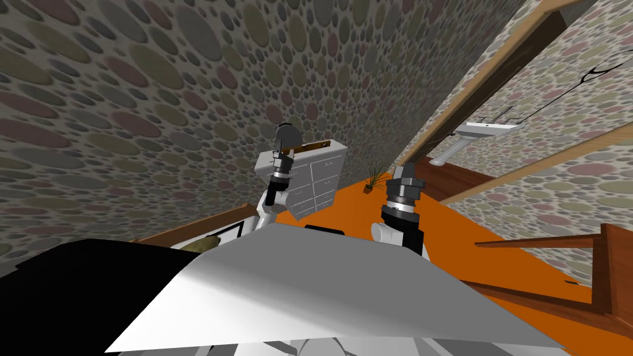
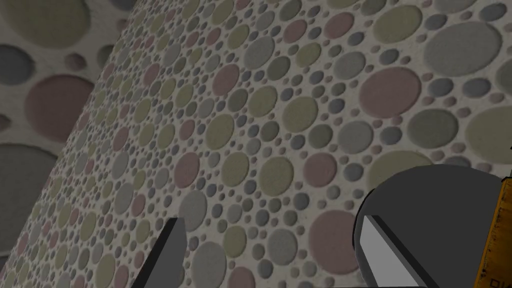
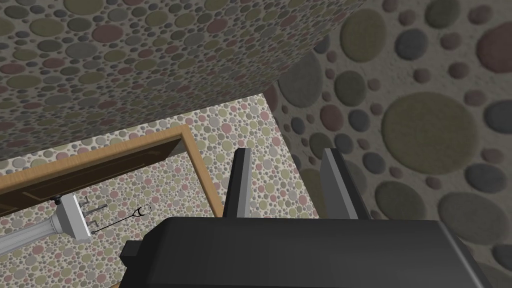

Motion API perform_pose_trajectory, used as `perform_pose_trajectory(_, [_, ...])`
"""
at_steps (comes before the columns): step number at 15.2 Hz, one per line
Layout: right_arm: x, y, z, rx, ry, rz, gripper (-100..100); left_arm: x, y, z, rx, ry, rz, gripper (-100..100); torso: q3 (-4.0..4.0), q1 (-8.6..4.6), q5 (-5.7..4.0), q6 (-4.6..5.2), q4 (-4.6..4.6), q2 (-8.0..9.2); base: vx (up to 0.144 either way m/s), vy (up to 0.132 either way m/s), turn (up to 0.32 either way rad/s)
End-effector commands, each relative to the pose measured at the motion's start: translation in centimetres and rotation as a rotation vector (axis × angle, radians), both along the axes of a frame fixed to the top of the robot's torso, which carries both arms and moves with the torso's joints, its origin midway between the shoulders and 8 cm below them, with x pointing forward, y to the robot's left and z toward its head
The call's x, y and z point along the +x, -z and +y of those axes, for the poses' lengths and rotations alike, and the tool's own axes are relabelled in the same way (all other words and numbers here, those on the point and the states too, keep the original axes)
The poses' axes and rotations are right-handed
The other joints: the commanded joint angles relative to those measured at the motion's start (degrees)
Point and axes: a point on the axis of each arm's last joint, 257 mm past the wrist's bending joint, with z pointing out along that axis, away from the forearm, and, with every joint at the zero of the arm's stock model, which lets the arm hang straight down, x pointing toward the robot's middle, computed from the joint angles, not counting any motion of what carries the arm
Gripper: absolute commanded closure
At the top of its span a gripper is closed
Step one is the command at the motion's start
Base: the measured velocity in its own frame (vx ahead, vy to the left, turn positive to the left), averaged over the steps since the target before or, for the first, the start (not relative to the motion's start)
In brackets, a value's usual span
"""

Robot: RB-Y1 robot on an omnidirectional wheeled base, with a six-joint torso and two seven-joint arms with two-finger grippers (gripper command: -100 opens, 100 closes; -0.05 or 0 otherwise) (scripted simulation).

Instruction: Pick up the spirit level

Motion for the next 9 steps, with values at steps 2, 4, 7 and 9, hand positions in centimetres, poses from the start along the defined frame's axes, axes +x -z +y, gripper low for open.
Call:
perform_pose_trajectory(2, [0.0,0.0,0.0,0.000,0.000,0.000,0,2.3,-0.1,0.0,0.003,0.009,0.038,-100,0.00,0.00,0.00,0.00,0.00,0.01,-0.037,-0.040,0.011])
perform_pose_trajectory(4, [0.0,0.0,0.0,0.000,0.000,0.000,0,4.1,0.6,0.3,0.004,0.010,0.081,-100,0.00,-0.02,-0.01,0.01,0.00,-0.01,-0.027,-0.036,0.006])
perform_pose_trajectory(7, [0.0,0.0,0.0,0.000,0.000,0.000,0,6.2,0.6,0.3,0.003,0.014,0.120,-100,-0.02,-0.02,-0.01,0.01,-0.01,-0.04,-0.023,-0.039,0.010])
perform_pose_trajectory(9, [0.0,0.0,0.0,0.000,0.000,0.000,0,6.9,-0.6,-0.3,0.004,0.022,0.111,-100,-0.04,-0.03,0.00,0.01,-0.01,-0.06,-0.021,-0.035,0.010])
